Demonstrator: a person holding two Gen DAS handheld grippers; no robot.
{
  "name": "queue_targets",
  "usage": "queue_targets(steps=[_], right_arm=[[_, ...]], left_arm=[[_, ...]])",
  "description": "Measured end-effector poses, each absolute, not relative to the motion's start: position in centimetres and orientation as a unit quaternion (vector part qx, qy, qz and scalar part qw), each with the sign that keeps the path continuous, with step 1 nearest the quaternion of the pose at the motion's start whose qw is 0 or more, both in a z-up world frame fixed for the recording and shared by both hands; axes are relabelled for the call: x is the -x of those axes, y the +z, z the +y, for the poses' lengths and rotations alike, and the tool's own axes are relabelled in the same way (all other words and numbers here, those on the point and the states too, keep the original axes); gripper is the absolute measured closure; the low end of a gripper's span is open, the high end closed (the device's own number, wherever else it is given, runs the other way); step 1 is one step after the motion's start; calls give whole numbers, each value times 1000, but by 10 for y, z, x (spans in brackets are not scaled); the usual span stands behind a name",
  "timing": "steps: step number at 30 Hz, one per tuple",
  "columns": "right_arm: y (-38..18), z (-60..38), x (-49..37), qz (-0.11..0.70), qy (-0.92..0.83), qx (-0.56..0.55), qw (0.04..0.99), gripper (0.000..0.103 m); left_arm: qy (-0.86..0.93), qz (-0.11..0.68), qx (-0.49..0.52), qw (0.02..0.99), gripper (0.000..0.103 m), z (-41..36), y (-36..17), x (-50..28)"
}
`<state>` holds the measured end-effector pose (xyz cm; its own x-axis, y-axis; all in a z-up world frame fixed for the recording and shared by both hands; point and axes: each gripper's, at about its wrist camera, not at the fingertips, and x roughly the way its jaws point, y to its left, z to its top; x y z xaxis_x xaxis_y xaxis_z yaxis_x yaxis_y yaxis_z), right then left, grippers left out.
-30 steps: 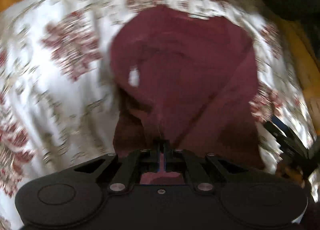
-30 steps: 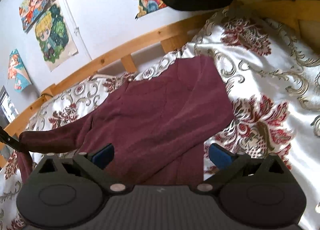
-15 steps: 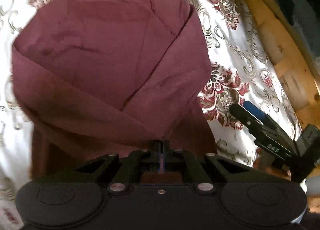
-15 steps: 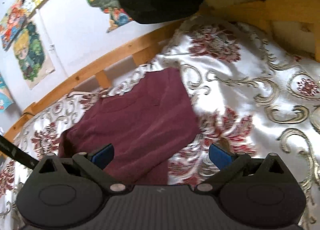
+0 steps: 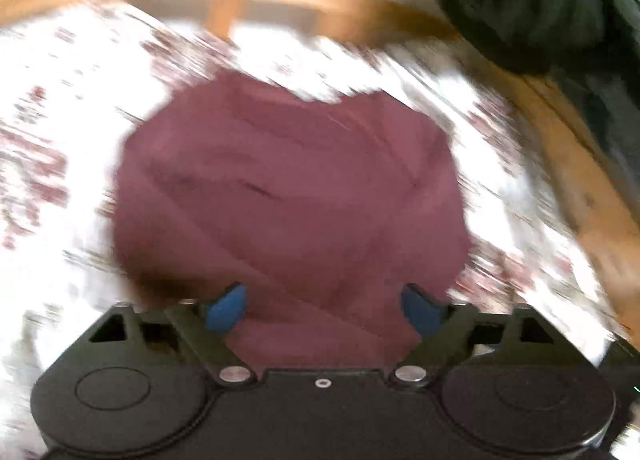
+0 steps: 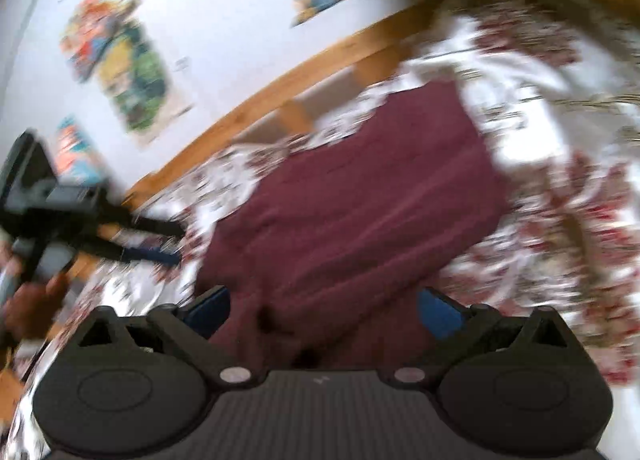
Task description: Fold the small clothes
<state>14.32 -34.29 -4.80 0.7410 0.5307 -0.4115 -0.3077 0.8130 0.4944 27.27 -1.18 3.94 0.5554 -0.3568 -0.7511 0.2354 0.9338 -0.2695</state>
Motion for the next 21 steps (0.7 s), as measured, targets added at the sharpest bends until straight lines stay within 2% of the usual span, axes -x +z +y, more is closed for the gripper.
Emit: queue_targets(steps=[3, 4, 6, 7, 8, 13, 21], right_arm=[[-51, -318, -141, 279, 256, -141, 915, 23], [-53, -310, -140, 278, 261, -123, 916, 32], [-58, -299, -141, 286, 270, -106, 913, 61], [-60, -296, -142, 294, 274, -108, 909, 93], [-60, -297, -142, 296, 282, -121, 905, 96], [-39, -337, -135, 254, 266, -193, 910, 96], [-71, -374, -157, 312, 217, -261, 887, 96]], left_arm=[[-83, 423, 38, 901, 13, 23, 32, -284], [-58, 426, 35, 902, 13, 36, 26, -293], [-26, 430, 35, 902, 14, 56, 17, -308], [-14, 429, 36, 903, 14, 64, 13, -314], [-4, 426, 43, 904, 14, 72, 9, -321], [0, 426, 100, 899, 16, 96, -10, -339], [-58, 447, 187, 873, 42, 96, -39, -351]])
